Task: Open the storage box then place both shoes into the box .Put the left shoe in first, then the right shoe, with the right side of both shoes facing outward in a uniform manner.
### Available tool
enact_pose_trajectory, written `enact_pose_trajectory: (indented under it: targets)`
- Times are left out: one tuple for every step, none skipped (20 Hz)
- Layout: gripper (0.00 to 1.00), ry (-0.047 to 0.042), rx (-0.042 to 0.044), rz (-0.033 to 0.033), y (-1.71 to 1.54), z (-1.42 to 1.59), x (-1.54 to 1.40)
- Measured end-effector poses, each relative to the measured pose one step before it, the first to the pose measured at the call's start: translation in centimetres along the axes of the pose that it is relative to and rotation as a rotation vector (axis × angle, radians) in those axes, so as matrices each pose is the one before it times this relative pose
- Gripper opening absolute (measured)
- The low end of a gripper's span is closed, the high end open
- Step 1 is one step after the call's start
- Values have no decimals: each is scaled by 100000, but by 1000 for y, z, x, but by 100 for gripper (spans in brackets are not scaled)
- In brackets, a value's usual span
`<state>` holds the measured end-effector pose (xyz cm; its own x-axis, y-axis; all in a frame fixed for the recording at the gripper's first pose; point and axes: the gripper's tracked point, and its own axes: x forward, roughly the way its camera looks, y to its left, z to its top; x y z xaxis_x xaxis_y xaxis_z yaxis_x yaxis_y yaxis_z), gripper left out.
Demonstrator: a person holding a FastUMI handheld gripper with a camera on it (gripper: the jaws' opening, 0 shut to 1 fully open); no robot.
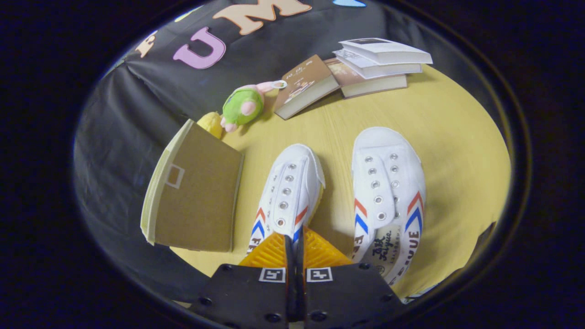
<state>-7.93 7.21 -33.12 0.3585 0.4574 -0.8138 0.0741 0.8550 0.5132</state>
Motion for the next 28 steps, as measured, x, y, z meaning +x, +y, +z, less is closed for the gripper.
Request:
enact_pose_trajectory:
  targets:
    - [3,-582,1186,949,388,129,-209]
    - [3,51,684,1254,390,144,-204]
    - [3,-700,221,1090,495,252,-233]
    - [3,-1029,209,1018,538,356,-168]
    - [3,-140,141,1124,597,169,-150]
    - [3,-226,704,1823,681,221,-417]
    - [3,-1145,911,1805,703,423,-272]
    - [3,-568,548,1609,750,355,-402]
    - [3,-536,-32,1729,860,433,-287]
    - [3,-1609,-63,1309,790,567,-333]
    - [3,-392,-340,1405,919,384,-273]
    - [3,-875,-398,1795,982,574,-509]
    - [3,-1484,-626,1767,1037,730,-380]
    - [3,-793,-644,1482,1025,585,-429]
    - [3,-858,-713,1672,1088,767,-287]
    - [3,-1848,-940,1541,1080,731,-314]
    - [3,-1023,-1038,1358,1069,637,-171]
    - [3,-914,-541,1485,1051,532,-190]
    - [3,-1001,-172,1003,890,476,-43]
    - [3,-593,-181,683,773,312,88]
    - [3,-489,-726,414,635,385,219]
    - [3,-361,-785,79,551,196,224]
    - [3,-420,-380,-193,517,130,226]
    - [3,397,-422,230,643,-72,348]
    - [3,-227,44,768,738,78,402]
    - [3,195,280,754,756,-161,365]
    - [3,429,464,927,749,-162,543]
    - [3,197,213,910,741,-204,534]
